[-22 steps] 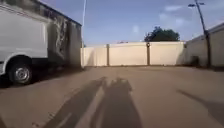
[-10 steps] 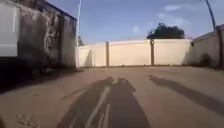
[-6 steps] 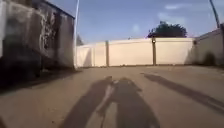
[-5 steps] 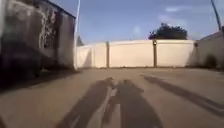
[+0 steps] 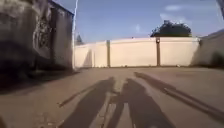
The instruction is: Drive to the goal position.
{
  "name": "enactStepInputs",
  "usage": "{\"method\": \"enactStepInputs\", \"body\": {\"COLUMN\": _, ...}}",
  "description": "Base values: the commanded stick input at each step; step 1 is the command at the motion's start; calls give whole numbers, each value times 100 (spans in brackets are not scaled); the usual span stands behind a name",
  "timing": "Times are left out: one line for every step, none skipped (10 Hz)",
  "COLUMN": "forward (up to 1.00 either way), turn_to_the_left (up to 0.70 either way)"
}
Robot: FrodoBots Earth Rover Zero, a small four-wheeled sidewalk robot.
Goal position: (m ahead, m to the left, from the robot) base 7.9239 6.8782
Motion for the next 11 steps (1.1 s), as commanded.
{"method": "enactStepInputs", "body": {"forward": 100, "turn_to_the_left": 0}}
{"method": "enactStepInputs", "body": {"forward": 100, "turn_to_the_left": 0}}
{"method": "enactStepInputs", "body": {"forward": 100, "turn_to_the_left": 0}}
{"method": "enactStepInputs", "body": {"forward": 100, "turn_to_the_left": 0}}
{"method": "enactStepInputs", "body": {"forward": 100, "turn_to_the_left": 0}}
{"method": "enactStepInputs", "body": {"forward": 100, "turn_to_the_left": 0}}
{"method": "enactStepInputs", "body": {"forward": 100, "turn_to_the_left": 0}}
{"method": "enactStepInputs", "body": {"forward": 100, "turn_to_the_left": 0}}
{"method": "enactStepInputs", "body": {"forward": 100, "turn_to_the_left": 0}}
{"method": "enactStepInputs", "body": {"forward": 100, "turn_to_the_left": 0}}
{"method": "enactStepInputs", "body": {"forward": 100, "turn_to_the_left": 0}}
